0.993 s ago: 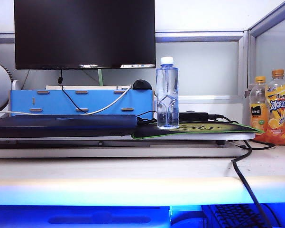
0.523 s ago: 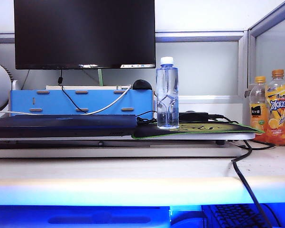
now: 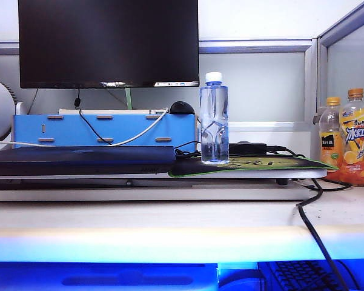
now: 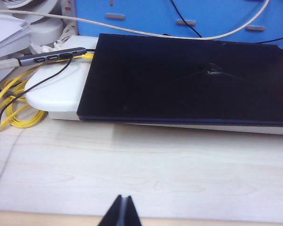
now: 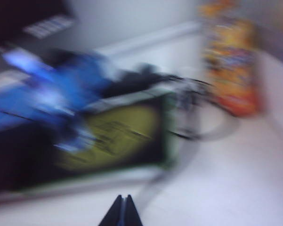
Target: Pick up the mineral water bottle and place it on the laptop.
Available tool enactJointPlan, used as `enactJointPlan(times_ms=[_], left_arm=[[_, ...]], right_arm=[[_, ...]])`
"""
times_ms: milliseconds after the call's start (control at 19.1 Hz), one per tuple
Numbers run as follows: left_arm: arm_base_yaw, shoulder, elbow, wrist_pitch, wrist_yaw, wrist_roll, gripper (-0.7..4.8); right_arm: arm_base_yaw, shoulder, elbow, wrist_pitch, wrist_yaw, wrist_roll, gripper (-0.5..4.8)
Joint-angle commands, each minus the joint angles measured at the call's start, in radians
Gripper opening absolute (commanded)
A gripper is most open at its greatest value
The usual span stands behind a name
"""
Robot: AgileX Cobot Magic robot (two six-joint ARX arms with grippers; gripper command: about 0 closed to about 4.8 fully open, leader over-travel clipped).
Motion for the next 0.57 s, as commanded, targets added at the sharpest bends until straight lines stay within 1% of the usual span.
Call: enactJointPlan(times_ms=[52,105,157,209,261,314,366,418,470,575], left_arm=[[0.0,-0.002,0.0,0.0,0.001,0.002,-0.02],[0.0,-0.002,0.0,0.001,0.001,0.002,-0.02],[0.0,-0.002,0.0,0.001,0.001,0.002,-0.02],[0.0,-0.002,0.0,0.0,0.001,0.002,-0.02],[0.0,-0.002,0.0,0.0,0.001,0.002,-0.02],[0.0,-0.002,0.0,0.0,0.001,0.002,-0.02],[0.0,-0.002,0.0,0.0,0.001,0.002,-0.02],[0.0,-0.002,0.0,0.0,0.001,0.002,-0.02],[0.0,-0.002,0.0,0.0,0.001,0.001,-0.02],[0.0,-0.002,0.0,0.0,0.001,0.001,-0.02]], right_arm=[[0.0,0.083,0.162,0.031,-0.08,0.01,-0.06],[0.0,0.138,0.23,0.021,-0.081,-0.016,-0.05],[0.0,0.225,0.32,-0.004,-0.104,-0.061,-0.05],[0.0,0.312,0.404,-0.044,-0.142,-0.101,-0.05],[0.001,0.452,0.535,-0.138,-0.211,-0.179,-0.06],[0.001,0.596,0.673,-0.245,-0.297,-0.244,-0.05],[0.001,0.681,0.753,-0.308,-0.374,-0.248,-0.06],[0.001,0.75,0.815,-0.353,-0.478,-0.233,-0.06],[-0.002,0.843,0.881,-0.365,-0.694,-0.132,-0.05],[0.001,0.905,0.89,-0.304,-0.87,-0.082,-0.06]])
